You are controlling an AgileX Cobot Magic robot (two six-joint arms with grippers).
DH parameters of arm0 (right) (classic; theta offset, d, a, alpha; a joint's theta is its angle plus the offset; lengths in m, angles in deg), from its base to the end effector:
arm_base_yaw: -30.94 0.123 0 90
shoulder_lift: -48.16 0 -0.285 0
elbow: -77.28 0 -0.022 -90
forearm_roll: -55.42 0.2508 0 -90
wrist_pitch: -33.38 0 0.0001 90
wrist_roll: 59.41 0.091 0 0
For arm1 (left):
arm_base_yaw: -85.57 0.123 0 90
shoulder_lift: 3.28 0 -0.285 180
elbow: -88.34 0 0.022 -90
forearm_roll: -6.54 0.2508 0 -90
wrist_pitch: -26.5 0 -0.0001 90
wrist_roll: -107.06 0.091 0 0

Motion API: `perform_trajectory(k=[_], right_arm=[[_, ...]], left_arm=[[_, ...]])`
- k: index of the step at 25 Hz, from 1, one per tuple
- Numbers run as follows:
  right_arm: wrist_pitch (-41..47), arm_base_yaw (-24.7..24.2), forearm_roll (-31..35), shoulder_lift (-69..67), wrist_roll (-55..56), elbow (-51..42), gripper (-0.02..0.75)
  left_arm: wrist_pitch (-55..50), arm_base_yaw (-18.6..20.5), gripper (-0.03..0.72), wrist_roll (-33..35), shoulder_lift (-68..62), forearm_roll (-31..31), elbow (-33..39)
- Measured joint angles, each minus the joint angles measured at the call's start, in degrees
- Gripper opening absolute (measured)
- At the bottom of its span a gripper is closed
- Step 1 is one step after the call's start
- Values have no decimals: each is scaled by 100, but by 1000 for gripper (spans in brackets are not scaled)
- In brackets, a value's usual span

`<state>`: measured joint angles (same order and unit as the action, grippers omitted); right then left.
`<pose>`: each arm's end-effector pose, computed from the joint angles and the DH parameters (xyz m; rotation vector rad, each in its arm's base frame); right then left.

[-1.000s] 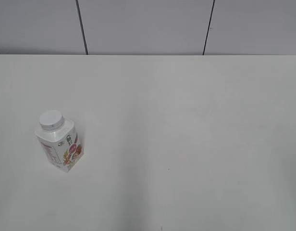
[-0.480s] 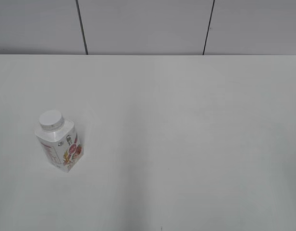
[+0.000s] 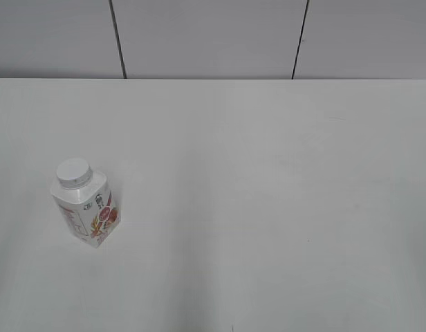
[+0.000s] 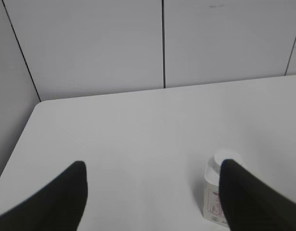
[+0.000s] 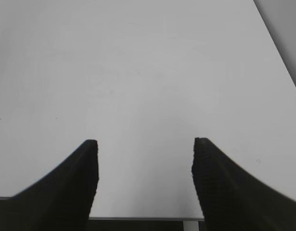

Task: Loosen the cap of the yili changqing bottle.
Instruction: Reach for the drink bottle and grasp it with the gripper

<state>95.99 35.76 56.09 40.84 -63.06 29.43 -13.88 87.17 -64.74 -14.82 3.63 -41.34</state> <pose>-0.0090 0.0002 0.2781 -0.1527 2.0500 0.0267 0.0205 -0.0024 0.2984 0.0919 1.7818 0.0659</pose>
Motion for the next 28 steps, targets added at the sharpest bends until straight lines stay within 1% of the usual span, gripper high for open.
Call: perform_trajectory(k=[4,11,16,24,28], right_arm=[[0,0,0,0,-4,0,491],[0,0,0,0,-4,0,491],[0,0,0,0,-4,0,491],[0,0,0,0,-4,0,491],[0,0,0,0,-4,0,491]], left_arm=[[993,0,524,0,-412,-16,497],[2941,0,523,2,-1354,-39,1028],[3608,0,520,2,-2020,-52,1124],[4851,0,515,2,-2618,-129,1124],[5212,0,504,2,-3389,-172,1124]])
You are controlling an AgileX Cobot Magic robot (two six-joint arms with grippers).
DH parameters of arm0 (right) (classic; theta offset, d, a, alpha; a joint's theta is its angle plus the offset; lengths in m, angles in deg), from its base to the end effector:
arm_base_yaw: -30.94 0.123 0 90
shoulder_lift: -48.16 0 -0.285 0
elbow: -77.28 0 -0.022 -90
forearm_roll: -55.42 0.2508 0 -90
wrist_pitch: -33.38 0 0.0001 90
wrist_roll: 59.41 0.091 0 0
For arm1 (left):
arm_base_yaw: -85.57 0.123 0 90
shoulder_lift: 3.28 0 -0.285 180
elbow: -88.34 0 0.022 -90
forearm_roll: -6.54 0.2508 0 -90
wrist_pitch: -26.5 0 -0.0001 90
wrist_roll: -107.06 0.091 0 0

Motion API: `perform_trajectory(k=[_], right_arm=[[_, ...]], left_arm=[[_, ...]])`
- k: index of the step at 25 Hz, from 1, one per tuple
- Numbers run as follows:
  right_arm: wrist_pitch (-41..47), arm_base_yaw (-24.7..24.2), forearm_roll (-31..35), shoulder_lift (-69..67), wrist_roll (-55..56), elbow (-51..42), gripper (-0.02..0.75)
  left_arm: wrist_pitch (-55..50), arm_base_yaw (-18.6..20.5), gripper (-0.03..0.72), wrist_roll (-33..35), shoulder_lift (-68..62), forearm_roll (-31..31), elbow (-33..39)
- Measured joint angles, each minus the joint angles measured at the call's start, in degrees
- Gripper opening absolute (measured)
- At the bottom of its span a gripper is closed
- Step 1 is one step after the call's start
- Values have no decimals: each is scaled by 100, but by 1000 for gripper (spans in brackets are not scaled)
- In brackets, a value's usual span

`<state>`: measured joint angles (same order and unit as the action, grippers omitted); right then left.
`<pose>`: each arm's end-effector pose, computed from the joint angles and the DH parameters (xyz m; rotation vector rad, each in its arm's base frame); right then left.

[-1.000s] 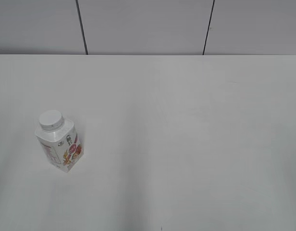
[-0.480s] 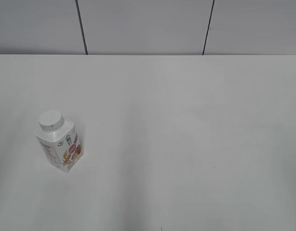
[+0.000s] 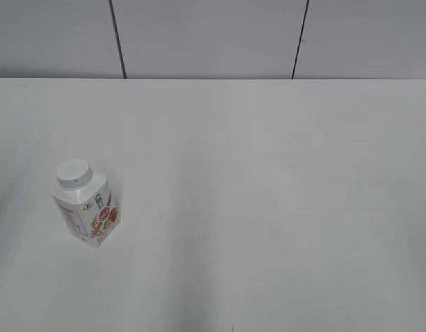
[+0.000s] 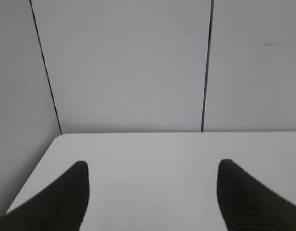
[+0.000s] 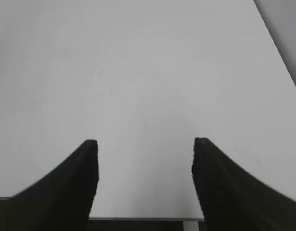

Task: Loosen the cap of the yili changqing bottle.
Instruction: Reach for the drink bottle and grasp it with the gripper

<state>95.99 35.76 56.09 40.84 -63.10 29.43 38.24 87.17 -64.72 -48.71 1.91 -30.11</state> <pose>-0.0090 0.0002 0.2781 -0.1534 2.0500 0.0262 0.1368 0.0053 0.2654 0.0178 1.6635 0.0836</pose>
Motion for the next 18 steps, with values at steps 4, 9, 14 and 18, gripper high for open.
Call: perform_trajectory(k=[4,9,14,18], right_arm=[[0,0,0,0,0,0,491],[0,0,0,0,0,0,491],[0,0,0,0,0,0,491],[0,0,0,0,0,0,491]], left_arm=[[830,0,502,0,-852,-231,0],[1554,0,502,-78,-2027,-263,0],[2041,0,483,-105,-2735,0,0],[2245,0,450,-111,-3201,238,0]])
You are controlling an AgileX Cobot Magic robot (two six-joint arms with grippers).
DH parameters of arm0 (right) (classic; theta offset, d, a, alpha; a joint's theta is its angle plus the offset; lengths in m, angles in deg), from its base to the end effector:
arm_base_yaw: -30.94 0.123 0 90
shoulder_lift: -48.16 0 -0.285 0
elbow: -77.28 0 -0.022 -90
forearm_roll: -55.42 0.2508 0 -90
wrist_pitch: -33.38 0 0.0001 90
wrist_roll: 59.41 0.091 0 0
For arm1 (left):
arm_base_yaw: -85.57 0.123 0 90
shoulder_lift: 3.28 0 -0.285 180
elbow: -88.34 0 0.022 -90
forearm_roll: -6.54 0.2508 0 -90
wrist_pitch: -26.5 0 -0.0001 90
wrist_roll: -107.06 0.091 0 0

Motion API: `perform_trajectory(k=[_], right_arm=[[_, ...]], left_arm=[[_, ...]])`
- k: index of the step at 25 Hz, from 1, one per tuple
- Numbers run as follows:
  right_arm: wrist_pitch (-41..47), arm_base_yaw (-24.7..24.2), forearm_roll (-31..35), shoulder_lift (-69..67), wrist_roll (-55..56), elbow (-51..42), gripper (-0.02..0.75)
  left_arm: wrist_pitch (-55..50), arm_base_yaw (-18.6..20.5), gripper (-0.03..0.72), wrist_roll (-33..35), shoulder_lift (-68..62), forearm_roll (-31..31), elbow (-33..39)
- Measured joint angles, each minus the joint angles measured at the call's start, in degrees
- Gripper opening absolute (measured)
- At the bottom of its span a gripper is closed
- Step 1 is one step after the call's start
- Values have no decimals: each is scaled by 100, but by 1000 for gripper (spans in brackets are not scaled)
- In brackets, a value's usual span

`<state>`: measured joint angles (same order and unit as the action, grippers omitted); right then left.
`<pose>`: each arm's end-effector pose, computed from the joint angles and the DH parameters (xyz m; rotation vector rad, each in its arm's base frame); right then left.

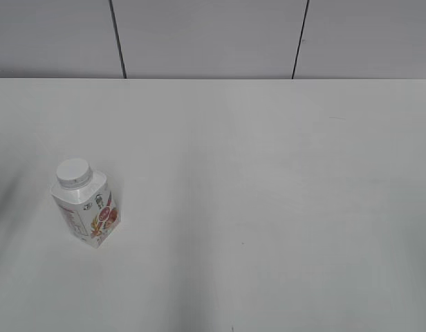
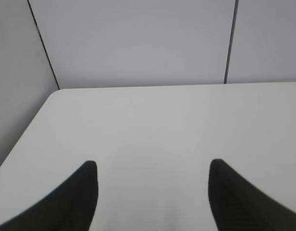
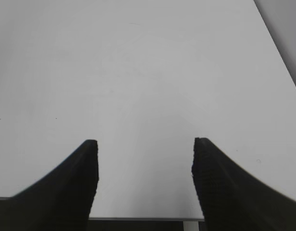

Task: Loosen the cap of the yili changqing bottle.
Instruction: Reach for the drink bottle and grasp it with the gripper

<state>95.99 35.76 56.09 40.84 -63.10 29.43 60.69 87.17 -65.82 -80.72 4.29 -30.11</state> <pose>-0.0090 0.0002 0.2781 -0.1534 2.0500 0.0262 0.2070 0.0078 0.2030 0.0429 1.8302 0.1045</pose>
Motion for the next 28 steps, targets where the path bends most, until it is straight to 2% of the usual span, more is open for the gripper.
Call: perform_trajectory(k=[2,8,12,15,19,22,25,28], right_arm=[[0,0,0,0,0,0,491],[0,0,0,0,0,0,491],[0,0,0,0,0,0,491],[0,0,0,0,0,0,491],[0,0,0,0,0,0,491],[0,0,0,0,0,0,491],[0,0,0,0,0,0,491],[0,0,0,0,0,0,491]], left_arm=[[11,0,443,-2,-186,192,0],[361,0,439,-2,-618,1383,0],[760,0,441,-64,-1149,1642,-5],[1155,0,482,-276,-1544,1852,-5],[1323,0,553,-902,-1862,2416,0],[1823,86,575,-1068,-1893,2482,231],[2826,404,579,-1117,-1893,2361,726],[3332,641,580,-1123,-1893,2387,1197]])
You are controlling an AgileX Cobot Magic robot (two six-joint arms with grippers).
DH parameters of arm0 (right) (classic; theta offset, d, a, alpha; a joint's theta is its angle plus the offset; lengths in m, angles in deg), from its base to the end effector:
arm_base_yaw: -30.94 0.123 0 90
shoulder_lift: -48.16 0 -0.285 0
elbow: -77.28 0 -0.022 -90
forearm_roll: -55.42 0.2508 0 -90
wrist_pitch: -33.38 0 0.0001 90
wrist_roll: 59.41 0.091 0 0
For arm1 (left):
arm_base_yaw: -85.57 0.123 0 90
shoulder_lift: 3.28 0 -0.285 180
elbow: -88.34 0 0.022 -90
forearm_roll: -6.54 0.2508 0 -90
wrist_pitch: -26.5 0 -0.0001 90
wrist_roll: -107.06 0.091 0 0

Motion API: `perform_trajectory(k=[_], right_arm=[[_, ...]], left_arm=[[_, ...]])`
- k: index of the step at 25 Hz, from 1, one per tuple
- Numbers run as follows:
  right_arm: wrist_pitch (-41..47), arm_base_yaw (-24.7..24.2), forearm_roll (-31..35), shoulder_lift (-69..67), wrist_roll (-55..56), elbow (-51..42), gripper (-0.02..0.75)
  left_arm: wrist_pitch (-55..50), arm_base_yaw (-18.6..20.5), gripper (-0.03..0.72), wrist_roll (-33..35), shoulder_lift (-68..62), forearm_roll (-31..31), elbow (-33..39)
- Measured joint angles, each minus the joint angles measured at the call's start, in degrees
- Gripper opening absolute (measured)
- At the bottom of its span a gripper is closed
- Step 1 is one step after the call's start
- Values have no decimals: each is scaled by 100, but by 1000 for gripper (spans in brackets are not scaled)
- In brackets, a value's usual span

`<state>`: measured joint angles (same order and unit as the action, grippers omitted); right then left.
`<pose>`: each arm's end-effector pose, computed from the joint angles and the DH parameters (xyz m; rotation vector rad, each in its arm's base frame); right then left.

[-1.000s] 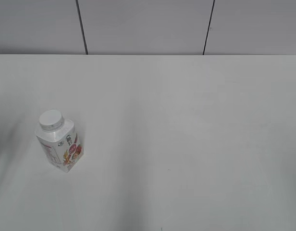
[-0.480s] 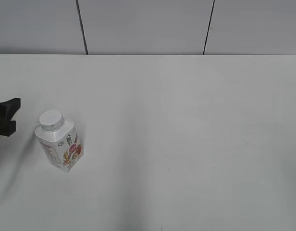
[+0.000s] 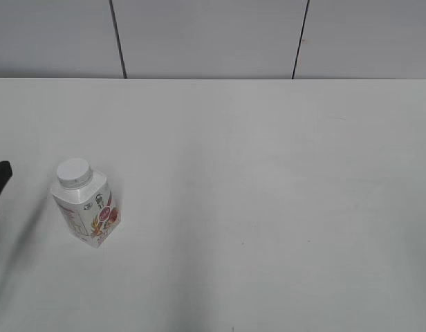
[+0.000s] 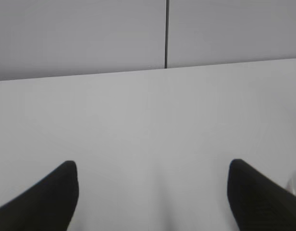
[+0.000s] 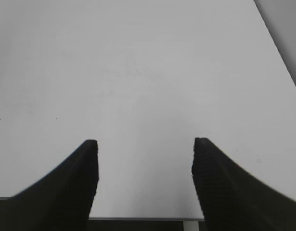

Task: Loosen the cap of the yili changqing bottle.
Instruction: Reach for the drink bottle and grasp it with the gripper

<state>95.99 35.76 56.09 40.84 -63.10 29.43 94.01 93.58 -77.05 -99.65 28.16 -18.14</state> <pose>-0.0090 0.0002 0.2781 -0.1534 2.0500 0.0262 0.1829 -0.0055 0.1426 0.1905 1.7913 -0.1589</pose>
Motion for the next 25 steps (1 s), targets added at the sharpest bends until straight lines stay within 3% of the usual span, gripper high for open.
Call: perform_trajectory(k=[6,12,17,25], right_arm=[[0,0,0,0,0,0,491],[0,0,0,0,0,0,491],[0,0,0,0,0,0,491],[0,0,0,0,0,0,491]], left_arm=[[138,24,580,-1,-14,1316,151],[173,24,594,-1,-467,1944,146],[179,24,622,-1,-1269,3000,-147],[184,10,612,-6,-2162,3138,-545]])
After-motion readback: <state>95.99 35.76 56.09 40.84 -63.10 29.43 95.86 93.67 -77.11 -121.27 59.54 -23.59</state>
